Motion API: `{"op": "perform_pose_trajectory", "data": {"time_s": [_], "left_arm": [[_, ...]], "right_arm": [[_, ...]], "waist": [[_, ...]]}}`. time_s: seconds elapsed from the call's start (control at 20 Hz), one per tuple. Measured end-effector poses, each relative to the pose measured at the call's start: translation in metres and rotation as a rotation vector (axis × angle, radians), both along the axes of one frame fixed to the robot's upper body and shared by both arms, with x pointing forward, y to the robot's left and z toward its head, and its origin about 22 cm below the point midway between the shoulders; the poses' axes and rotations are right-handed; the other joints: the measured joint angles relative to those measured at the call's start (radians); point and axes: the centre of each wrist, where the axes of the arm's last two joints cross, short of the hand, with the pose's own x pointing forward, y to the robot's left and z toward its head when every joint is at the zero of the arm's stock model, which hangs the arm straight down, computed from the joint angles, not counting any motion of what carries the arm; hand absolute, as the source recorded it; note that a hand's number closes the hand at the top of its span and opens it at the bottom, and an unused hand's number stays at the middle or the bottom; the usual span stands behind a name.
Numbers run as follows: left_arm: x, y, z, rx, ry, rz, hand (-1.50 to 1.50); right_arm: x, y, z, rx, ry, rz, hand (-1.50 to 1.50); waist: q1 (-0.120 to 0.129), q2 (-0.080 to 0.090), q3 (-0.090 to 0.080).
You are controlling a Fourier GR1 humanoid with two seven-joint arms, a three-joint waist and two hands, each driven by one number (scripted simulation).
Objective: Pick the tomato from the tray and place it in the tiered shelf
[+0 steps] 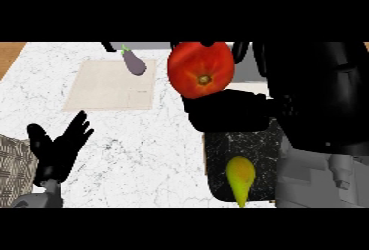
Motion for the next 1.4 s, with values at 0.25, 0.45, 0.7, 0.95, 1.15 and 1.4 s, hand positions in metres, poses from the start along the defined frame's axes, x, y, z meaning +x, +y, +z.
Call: {"op": "perform_pose_trajectory", "data": {"time_s": [0.25, 0.45, 0.7, 0.95, 1.15, 1.4], "left_arm": [[0.001, -0.002, 0.0, -0.005, -0.006, -0.005, 0.0], [0.003, -0.005, 0.0, -0.004, -0.012, -0.011, 0.0], [0.003, -0.01, 0.003, -0.006, -0.012, -0.016, 0.0], [0.004, -0.003, 0.003, -0.01, -0.012, -0.022, 0.0], [0.004, -0.003, 0.003, -0.009, -0.009, -0.021, 0.0], [0.005, -0.006, 0.005, -0.006, -0.008, -0.025, 0.0]], "right_arm": [[0.022, -0.016, 0.039, 0.021, -0.018, -0.058, 1.5], [0.046, -0.033, 0.064, 0.014, -0.006, -0.112, 1.5], [0.078, -0.058, 0.081, -0.005, 0.051, -0.136, 1.5], [0.106, -0.071, 0.081, -0.058, 0.113, -0.128, 1.5], [0.125, -0.078, 0.072, -0.095, 0.133, -0.128, 1.5], [0.15, -0.086, 0.056, -0.119, 0.133, -0.14, 1.5]], "waist": [[0.005, 0.002, 0.0], [0.011, 0.005, 0.0], [0.017, 0.008, 0.0], [0.02, 0.011, -0.001], [0.022, 0.012, -0.001], [0.026, 0.013, 0.0]]}}
